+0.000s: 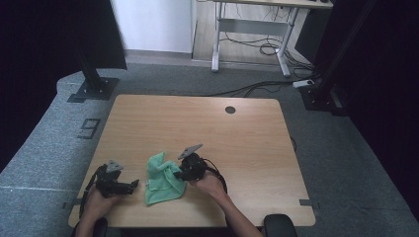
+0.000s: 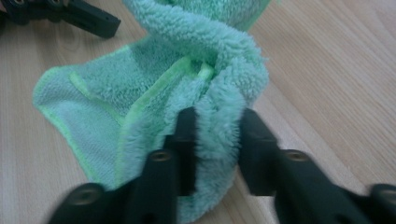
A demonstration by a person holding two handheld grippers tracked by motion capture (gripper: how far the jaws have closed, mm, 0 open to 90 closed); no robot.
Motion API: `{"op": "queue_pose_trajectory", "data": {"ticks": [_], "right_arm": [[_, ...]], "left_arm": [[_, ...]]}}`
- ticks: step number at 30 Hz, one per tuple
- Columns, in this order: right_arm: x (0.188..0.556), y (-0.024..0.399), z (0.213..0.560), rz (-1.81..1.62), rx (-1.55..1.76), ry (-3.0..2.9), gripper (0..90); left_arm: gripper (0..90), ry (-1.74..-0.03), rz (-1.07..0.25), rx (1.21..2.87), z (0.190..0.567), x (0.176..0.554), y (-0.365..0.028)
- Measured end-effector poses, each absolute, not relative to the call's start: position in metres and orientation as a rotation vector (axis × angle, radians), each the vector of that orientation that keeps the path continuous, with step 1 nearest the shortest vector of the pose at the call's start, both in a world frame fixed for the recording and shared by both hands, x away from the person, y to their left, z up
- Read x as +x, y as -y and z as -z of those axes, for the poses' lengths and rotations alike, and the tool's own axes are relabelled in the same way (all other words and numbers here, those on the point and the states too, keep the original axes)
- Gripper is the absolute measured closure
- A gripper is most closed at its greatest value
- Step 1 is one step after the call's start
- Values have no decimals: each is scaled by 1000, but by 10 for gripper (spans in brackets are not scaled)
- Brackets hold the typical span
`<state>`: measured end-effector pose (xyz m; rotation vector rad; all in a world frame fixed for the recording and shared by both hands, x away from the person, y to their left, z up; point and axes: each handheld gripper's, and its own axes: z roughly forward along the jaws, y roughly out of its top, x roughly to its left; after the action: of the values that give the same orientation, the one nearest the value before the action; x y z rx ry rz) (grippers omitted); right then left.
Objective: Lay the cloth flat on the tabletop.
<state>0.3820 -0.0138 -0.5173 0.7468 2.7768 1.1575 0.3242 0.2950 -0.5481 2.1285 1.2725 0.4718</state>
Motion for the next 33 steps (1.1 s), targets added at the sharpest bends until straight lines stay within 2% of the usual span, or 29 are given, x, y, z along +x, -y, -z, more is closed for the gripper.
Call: {"op": "queue_pose_trajectory", "data": {"ticks": [4, 33], "right_arm": [[382, 19, 516, -1146, 745, -2769, 780], [398, 125, 511, -1110, 992, -2575, 774]], "left_arm": [[0, -1272, -472, 2129, 548, 324, -295], [0, -1250, -465, 2141, 548, 327, -288]]}}
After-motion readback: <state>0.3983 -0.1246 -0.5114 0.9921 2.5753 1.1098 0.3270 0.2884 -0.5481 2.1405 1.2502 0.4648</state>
